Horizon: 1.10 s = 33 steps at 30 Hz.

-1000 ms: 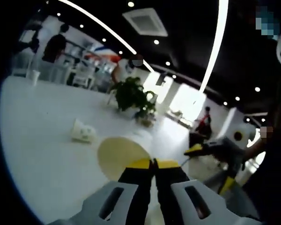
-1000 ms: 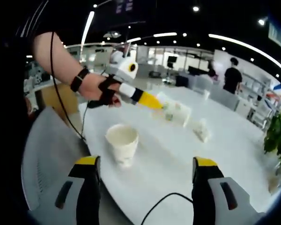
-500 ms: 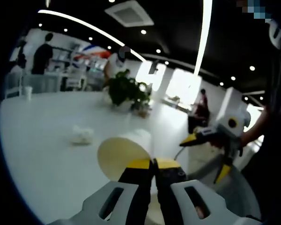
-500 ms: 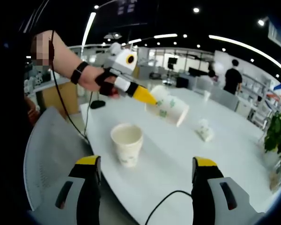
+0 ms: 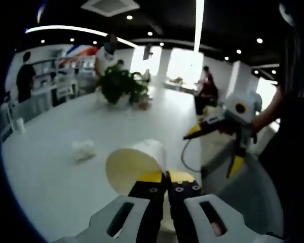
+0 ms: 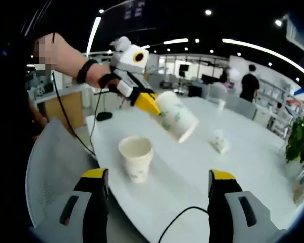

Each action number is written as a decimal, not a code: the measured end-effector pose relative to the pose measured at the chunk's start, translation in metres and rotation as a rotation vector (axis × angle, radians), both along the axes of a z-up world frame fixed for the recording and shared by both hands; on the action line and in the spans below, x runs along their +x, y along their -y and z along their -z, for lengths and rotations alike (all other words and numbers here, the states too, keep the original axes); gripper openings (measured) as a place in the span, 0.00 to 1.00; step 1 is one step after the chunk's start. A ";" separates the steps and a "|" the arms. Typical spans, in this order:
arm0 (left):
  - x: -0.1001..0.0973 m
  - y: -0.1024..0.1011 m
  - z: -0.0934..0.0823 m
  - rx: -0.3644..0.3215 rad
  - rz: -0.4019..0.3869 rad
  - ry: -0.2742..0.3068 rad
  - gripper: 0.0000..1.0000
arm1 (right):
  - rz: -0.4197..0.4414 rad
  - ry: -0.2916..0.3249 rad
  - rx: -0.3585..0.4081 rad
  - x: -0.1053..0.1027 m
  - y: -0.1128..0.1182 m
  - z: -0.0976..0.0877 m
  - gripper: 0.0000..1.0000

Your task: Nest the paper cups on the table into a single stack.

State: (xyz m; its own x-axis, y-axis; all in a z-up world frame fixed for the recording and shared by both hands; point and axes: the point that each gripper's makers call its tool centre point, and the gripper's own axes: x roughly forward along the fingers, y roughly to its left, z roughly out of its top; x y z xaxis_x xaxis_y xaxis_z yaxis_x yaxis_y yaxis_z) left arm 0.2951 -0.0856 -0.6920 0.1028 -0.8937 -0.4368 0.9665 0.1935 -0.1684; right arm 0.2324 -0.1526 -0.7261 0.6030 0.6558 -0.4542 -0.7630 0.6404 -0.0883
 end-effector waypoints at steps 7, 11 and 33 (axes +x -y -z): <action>-0.009 0.000 0.001 0.082 0.063 0.021 0.00 | -0.006 -0.004 0.010 0.002 -0.003 0.002 0.78; -0.011 -0.002 0.001 0.119 0.087 0.029 0.00 | -0.005 -0.006 0.015 0.004 -0.003 0.003 0.79; -0.032 -0.019 -0.014 0.489 0.280 0.154 0.00 | -0.022 -0.014 0.031 0.001 -0.009 0.008 0.78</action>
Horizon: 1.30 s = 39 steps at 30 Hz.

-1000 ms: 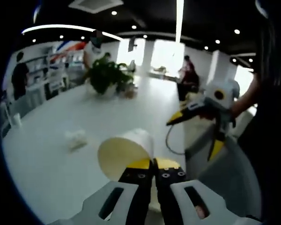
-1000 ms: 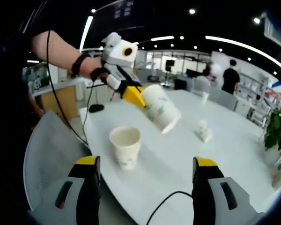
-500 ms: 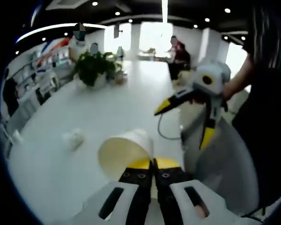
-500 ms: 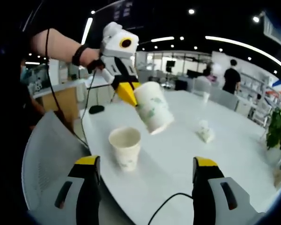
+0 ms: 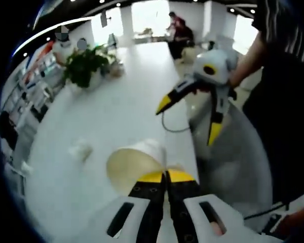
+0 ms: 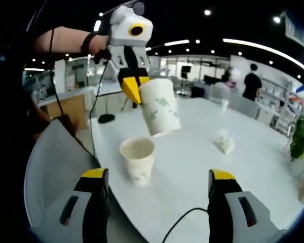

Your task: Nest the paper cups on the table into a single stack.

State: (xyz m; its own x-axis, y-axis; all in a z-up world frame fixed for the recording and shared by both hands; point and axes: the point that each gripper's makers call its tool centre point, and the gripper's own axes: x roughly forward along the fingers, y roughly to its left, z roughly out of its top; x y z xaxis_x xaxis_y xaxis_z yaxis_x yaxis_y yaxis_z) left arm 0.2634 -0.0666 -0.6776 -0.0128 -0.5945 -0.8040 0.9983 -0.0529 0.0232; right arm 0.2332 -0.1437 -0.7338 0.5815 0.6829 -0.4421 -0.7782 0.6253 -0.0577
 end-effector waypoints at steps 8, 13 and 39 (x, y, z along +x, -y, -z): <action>-0.007 -0.008 0.004 0.122 0.014 -0.015 0.00 | 0.006 -0.005 0.009 -0.002 0.001 0.002 0.78; -0.011 -0.012 0.007 0.200 0.023 -0.009 0.00 | 0.009 -0.008 0.013 -0.004 0.001 0.002 0.78; -0.029 -0.020 0.048 0.373 0.148 0.037 0.00 | 0.021 -0.033 0.023 -0.011 0.003 0.008 0.75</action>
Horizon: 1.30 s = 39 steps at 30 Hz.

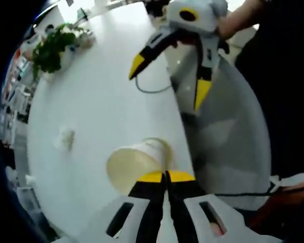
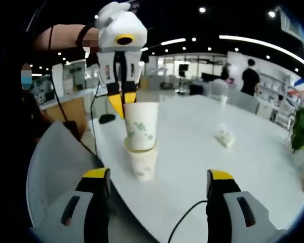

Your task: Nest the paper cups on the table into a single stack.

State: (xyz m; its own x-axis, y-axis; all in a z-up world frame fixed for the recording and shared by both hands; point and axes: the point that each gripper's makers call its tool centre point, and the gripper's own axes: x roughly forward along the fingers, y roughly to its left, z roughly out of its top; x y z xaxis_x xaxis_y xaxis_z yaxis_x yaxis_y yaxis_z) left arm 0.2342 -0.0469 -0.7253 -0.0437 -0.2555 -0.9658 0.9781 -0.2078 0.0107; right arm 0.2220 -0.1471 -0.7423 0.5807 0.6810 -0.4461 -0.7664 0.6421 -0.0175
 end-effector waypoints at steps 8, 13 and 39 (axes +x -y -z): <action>-0.005 0.000 0.013 0.044 0.015 -0.020 0.00 | 0.009 -0.007 0.007 -0.001 0.003 0.002 0.75; -0.005 0.000 0.018 0.062 0.007 -0.027 0.00 | 0.013 -0.013 0.018 -0.001 0.003 0.002 0.75; -0.009 0.009 0.024 0.027 0.005 -0.088 0.01 | -0.007 -0.036 0.037 -0.002 -0.004 0.003 0.71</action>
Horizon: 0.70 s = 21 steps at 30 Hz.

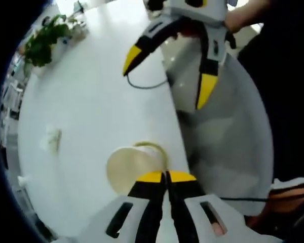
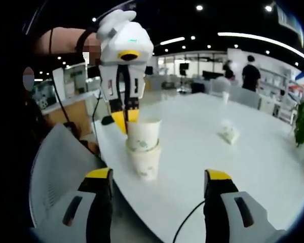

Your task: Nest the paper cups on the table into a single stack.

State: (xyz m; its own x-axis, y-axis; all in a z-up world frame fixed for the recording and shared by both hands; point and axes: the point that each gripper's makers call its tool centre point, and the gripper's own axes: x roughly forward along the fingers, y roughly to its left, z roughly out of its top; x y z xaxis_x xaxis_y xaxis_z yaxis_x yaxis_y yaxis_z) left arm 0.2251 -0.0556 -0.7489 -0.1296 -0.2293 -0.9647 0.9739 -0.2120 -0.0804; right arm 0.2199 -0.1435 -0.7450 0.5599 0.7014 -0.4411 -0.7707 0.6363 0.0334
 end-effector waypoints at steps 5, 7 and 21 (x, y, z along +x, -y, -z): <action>0.001 0.000 0.001 -0.004 -0.019 -0.008 0.01 | -0.011 0.000 -0.008 -0.001 -0.001 0.001 0.70; 0.000 0.000 0.000 -0.012 -0.035 -0.020 0.02 | -0.009 -0.005 -0.006 -0.001 -0.001 0.001 0.70; 0.000 0.006 -0.004 -0.071 -0.038 -0.024 0.24 | -0.015 -0.009 -0.012 -0.001 -0.003 0.002 0.69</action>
